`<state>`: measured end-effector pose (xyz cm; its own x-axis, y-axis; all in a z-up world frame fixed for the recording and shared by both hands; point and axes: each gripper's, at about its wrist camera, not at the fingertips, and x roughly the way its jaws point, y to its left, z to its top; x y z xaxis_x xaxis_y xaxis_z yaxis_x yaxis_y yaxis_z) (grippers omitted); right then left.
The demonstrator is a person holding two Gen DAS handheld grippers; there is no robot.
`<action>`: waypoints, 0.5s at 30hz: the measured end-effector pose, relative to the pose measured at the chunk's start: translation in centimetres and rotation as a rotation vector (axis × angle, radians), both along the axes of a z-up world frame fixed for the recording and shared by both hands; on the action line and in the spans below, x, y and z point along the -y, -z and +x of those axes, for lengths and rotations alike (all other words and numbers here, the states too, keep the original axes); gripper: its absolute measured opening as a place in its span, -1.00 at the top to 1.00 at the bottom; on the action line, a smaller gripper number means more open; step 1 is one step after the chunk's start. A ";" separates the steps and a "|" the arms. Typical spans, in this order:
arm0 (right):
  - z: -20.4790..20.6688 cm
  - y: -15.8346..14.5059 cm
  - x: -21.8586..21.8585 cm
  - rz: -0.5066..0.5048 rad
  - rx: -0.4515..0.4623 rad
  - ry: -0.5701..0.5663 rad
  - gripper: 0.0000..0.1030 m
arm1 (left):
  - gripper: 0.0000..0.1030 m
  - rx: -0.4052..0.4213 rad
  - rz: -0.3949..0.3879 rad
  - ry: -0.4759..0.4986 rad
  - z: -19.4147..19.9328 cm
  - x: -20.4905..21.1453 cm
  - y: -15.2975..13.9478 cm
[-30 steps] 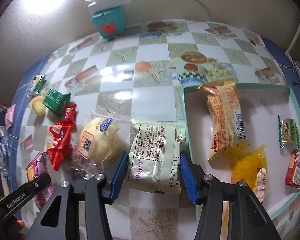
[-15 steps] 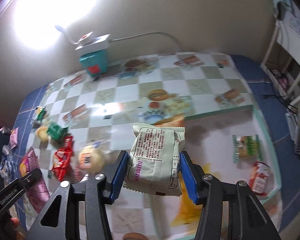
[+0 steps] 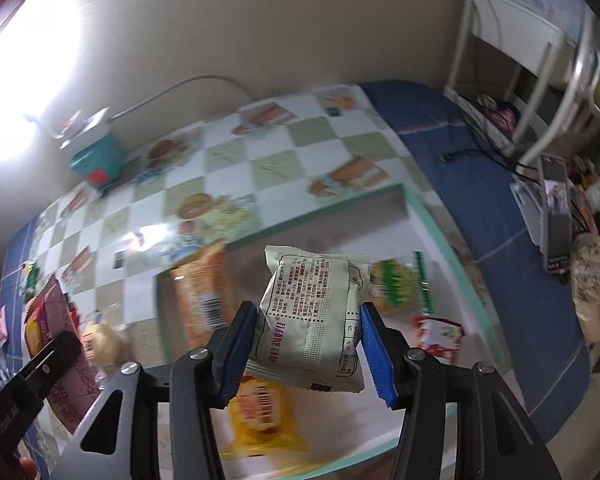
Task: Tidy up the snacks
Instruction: 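Lift both packs and carry them over the white tray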
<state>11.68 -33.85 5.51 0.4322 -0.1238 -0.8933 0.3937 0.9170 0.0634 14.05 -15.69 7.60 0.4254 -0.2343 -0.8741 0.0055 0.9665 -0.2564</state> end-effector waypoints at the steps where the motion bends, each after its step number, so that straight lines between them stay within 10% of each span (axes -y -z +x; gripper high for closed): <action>1: -0.1 0.2 0.7 0.005 -0.006 0.014 -0.07 | 0.24 0.002 0.002 0.028 0.0 1.3 0.1; 15: -2.0 1.6 7.8 0.056 -0.038 0.145 -0.08 | 0.24 -0.008 0.000 0.169 0.7 8.8 2.0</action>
<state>9.65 -41.61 3.92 0.3795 -0.1319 -0.9157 0.5250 0.8457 0.0958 14.71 -24.49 5.58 0.3729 -0.3019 -0.8774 0.1656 0.9521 -0.2572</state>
